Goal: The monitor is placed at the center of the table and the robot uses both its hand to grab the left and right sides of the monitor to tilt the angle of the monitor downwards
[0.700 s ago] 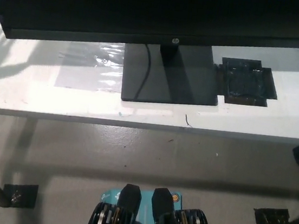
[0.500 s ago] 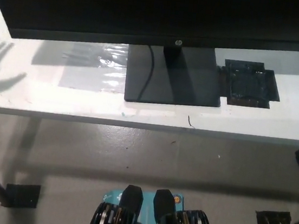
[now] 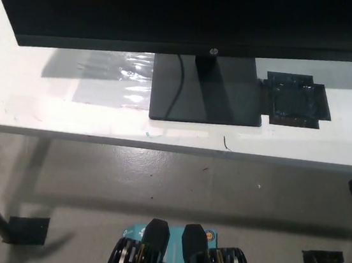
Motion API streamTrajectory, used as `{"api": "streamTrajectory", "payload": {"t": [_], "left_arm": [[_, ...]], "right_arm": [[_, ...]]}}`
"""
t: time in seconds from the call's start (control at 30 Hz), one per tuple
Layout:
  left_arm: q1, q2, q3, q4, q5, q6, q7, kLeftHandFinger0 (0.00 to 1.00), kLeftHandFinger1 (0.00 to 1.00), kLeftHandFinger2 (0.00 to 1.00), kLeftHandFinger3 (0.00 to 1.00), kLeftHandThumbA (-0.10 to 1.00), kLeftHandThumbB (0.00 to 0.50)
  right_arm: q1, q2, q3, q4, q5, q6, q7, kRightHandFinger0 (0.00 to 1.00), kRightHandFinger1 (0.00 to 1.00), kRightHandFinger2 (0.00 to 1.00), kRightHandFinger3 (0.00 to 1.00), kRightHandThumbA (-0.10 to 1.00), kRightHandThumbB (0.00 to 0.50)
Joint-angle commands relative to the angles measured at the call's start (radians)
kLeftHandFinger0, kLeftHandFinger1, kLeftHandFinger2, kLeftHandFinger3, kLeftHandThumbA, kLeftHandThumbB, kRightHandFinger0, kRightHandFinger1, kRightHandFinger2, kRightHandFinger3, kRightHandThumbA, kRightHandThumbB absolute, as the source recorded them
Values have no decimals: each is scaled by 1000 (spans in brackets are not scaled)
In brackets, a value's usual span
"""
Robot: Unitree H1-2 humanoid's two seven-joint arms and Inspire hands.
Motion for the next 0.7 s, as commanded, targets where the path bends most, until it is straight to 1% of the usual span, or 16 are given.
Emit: {"api": "streamTrajectory", "payload": {"t": [0.0, 0.03, 0.07, 0.17, 0.2, 0.27, 0.3, 0.33, 0.37, 0.4, 0.43, 0.5, 0.57, 0.6, 0.63, 0.67], "left_arm": [[179, 67, 254, -472, -551, 105, -92, 1000, 1000, 1000, 1000, 1000, 401], [209, 45, 251, -554, -519, 92, -51, 1000, 1000, 1000, 1000, 1000, 363], [220, 33, 251, -590, -507, 87, -36, 1000, 1000, 1000, 1000, 1000, 358], [247, -28, 212, -741, -462, 81, 8, 1000, 1000, 1000, 1000, 1000, 372], [249, -50, 199, -772, -428, 86, 20, 1000, 1000, 1000, 1000, 1000, 404], [268, -95, 175, -848, -366, 105, 40, 1000, 1000, 1000, 1000, 1000, 433], [268, -137, 142, -882, -338, 77, 46, 1000, 1000, 1000, 1000, 1000, 401], [271, -175, 119, -903, -303, 65, 49, 1000, 1000, 1000, 1000, 1000, 386], [276, -221, 104, -923, -254, 63, 62, 1000, 1000, 1000, 1000, 1000, 381], [277, -291, 78, -948, -189, 76, 77, 1000, 1000, 1000, 1000, 1000, 398], [272, -313, 63, -952, -182, 82, 72, 1000, 1000, 1000, 1000, 1000, 412], [273, -371, 16, -944, -153, 58, 54, 1000, 1000, 1000, 1000, 1000, 389], [266, -427, -20, -889, -107, -11, 37, 1000, 1000, 1000, 1000, 1000, 357], [266, -450, -30, -863, -98, -32, 33, 1000, 1000, 1000, 1000, 1000, 349], [269, -474, -39, -849, -94, -29, 32, 1000, 1000, 1000, 1000, 1000, 342], [270, -493, -50, -820, -99, -30, 26, 1000, 1000, 1000, 1000, 1000, 351]], "right_arm": [[139, -123, -279, -503, 552, 186, 229, 1000, 1000, 1000, 1000, 694, 500], [208, -100, -297, -629, 579, 167, 185, 1000, 1000, 1000, 1000, 695, 491], [240, -87, -304, -690, 581, 154, 161, 1000, 1000, 1000, 1000, 697, 490], [350, 1, -291, -939, 493, 22, 8, 1000, 1000, 1000, 1000, 820, 498], [375, 34, -284, -1003, 443, -5, -36, 1000, 1000, 1000, 1000, 904, 500], [429, 107, -261, -1133, 336, -40, -112, 1000, 1000, 1000, 1000, 967, 500], [464, 168, -231, -1213, 285, -53, -144, 1000, 1000, 1000, 1000, 958, 500], [485, 218, -206, -1257, 217, -81, -161, 1000, 1000, 1000, 1000, 974, 500], [500, 269, -175, -1267, 154, -137, -164, 1000, 1000, 1000, 1000, 1000, 500], [526, 338, -115, -1290, 90, -174, -158, 1000, 1000, 1000, 1000, 996, 500], [536, 366, -95, -1289, 70, -189, -153, 1000, 1000, 1000, 1000, 983, 500], [567, 441, -43, -1255, 34, -220, -129, 1000, 1000, 1000, 1000, 979, 500], [586, 509, -5, -1193, 1, -220, -108, 1000, 1000, 1000, 1000, 1000, 468], [596, 533, 5, -1171, -18, -220, -107, 1000, 1000, 1000, 1000, 1000, 470], [606, 556, 21, -1144, -38, -220, -118, 1000, 1000, 1000, 1000, 1000, 481], [609, 575, 36, -1107, -58, -220, -129, 1000, 1000, 1000, 1000, 1000, 459]]}}
